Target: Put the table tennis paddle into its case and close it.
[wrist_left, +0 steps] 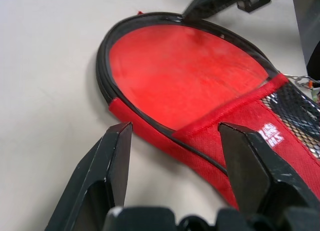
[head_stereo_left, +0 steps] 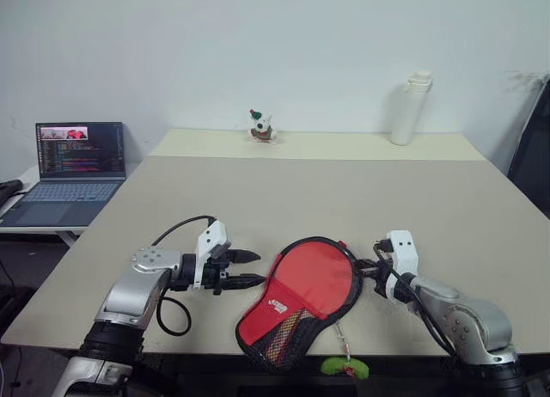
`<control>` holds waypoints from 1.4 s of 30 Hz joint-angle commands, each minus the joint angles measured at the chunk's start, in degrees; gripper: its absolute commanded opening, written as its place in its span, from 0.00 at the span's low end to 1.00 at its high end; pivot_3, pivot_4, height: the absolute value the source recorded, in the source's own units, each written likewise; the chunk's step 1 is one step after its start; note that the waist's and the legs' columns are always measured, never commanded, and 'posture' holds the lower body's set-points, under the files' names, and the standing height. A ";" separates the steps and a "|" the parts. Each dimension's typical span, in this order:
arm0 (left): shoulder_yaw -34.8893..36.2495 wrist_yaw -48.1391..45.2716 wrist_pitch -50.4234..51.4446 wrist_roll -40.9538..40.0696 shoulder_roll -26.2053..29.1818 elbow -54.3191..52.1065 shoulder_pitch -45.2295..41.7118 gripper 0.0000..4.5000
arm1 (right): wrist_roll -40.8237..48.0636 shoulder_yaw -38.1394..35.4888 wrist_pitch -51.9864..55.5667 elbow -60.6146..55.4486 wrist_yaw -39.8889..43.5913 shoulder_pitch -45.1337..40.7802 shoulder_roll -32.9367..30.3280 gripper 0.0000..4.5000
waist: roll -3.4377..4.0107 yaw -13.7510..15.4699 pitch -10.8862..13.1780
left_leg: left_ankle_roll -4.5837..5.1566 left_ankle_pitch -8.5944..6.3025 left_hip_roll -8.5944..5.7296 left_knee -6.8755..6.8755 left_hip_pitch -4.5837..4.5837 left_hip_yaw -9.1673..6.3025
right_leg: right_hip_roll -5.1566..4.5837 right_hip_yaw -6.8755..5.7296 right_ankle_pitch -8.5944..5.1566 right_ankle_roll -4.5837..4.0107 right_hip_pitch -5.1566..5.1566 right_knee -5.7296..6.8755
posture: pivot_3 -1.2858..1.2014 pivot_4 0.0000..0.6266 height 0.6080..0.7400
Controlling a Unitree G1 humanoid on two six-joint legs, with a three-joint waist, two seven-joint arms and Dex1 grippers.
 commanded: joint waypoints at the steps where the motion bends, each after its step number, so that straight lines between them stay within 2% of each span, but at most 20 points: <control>1: 0.81 0.86 0.76 -1.67 0.75 -4.11 -0.05 0.66 | -1.83 -0.59 -0.90 2.34 3.49 -4.60 -3.05 0.01 | 0.02 0.03 0.01 | 0.00 0.00 0.00 0.00 -0.01 -0.02 | 0.00 -0.02 0.00 0.00 0.00 0.00 | 0.52 0.24 1.00; 6: 0.56 1.61 1.78 -2.38 0.89 -6.46 0.82 0.66 | -6.46 3.08 -5.54 11.48 11.05 -13.79 -6.91 0.01 | 0.06 -0.14 0.04 | 0.00 0.00 0.00 -0.01 0.00 0.04 | 0.01 0.02 0.00 0.00 -0.02 0.00 | 0.52 0.24 1.00; 10: 0.37 2.24 2.22 -2.69 0.98 -8.02 1.88 0.66 | -12.07 7.39 -12.56 24.52 18.52 -24.53 -7.50 0.01 | 0.09 -0.45 0.11 | 0.00 0.00 0.04 -0.06 -0.01 0.04 | 0.08 0.01 0.04 -0.09 -0.06 0.00 | 0.52 0.24 1.00; 12: 0.34 2.52 2.30 -2.73 1.09 -8.74 2.53 0.66 | -13.47 8.34 -13.57 27.80 20.74 -27.25 -7.31 0.01 | 0.08 -0.56 0.14 | 0.00 0.00 0.05 -0.09 -0.02 0.04 | 0.10 0.01 0.15 -0.28 -0.08 -0.01 | 0.52 0.24 1.00; 15: 0.57 2.89 2.51 -2.98 1.33 -9.82 3.49 0.66 | -13.12 7.51 -11.33 26.59 22.02 -27.15 -7.04 0.01 | 0.06 -0.63 0.16 | 0.01 -0.01 0.05 -0.12 -0.05 0.00 | 0.08 -0.02 0.15 -0.31 -0.08 -0.02 | 0.52 0.24 1.00; 19: 0.96 3.05 2.33 -3.26 1.81 -10.32 4.52 0.66 | -11.23 5.25 -7.14 17.71 21.63 -20.47 -7.70 0.01 | 0.05 -0.23 0.18 | 0.01 -0.02 -0.01 -0.13 -0.09 -0.02 | -0.03 -0.04 0.16 -0.31 -0.08 -0.04 | 0.52 0.24 1.00; 22: 0.65 2.73 1.76 -3.40 2.07 -9.80 4.86 0.66 | -7.80 1.53 -0.63 6.66 19.25 -12.69 -6.63 0.15 | 0.04 0.04 0.22 | 0.01 -0.02 -0.04 -0.12 -0.11 -0.04 | -0.08 -0.05 0.16 -0.30 -0.08 -0.05 | 0.52 0.24 1.00; 25: 0.02 1.78 0.87 -3.43 2.20 -8.78 4.62 0.66 | -4.53 -1.56 5.52 -1.32 16.48 -8.41 -4.81 0.36 | 0.08 0.00 0.27 | 0.01 -0.02 -0.03 -0.09 -0.09 -0.03 | -0.09 -0.04 0.15 -0.30 -0.07 -0.02 | 0.52 0.24 1.00; 29: -0.77 0.57 -0.91 -2.71 1.92 -6.21 3.43 0.66 | -3.25 -3.77 10.24 -5.79 13.24 -5.38 -2.90 0.67 | 0.08 -0.27 0.29 | 0.00 0.00 0.03 -0.05 0.01 0.00 | -0.04 -0.02 0.07 -0.14 -0.05 0.02 | 0.52 0.24 1.00; 36: -2.10 -0.83 -3.84 -2.22 1.52 -2.84 1.76 0.66 | -5.18 -2.96 10.30 -5.24 7.82 -0.43 1.59 0.67 | 0.08 -0.26 0.29 | 0.01 0.02 0.08 -0.06 0.00 0.00 | 0.07 -0.02 0.06 -0.14 -0.06 0.02 | 0.52 0.24 1.00; 42: -2.62 -1.88 -6.12 -1.99 1.66 -1.98 0.82 0.66 | -6.51 -1.78 9.79 -2.83 6.57 -0.10 4.10 0.67 | 0.07 -0.35 0.28 | 0.02 0.02 0.07 -0.05 0.01 0.03 | 0.07 0.01 0.07 -0.13 -0.05 0.01 | 0.52 0.24 1.00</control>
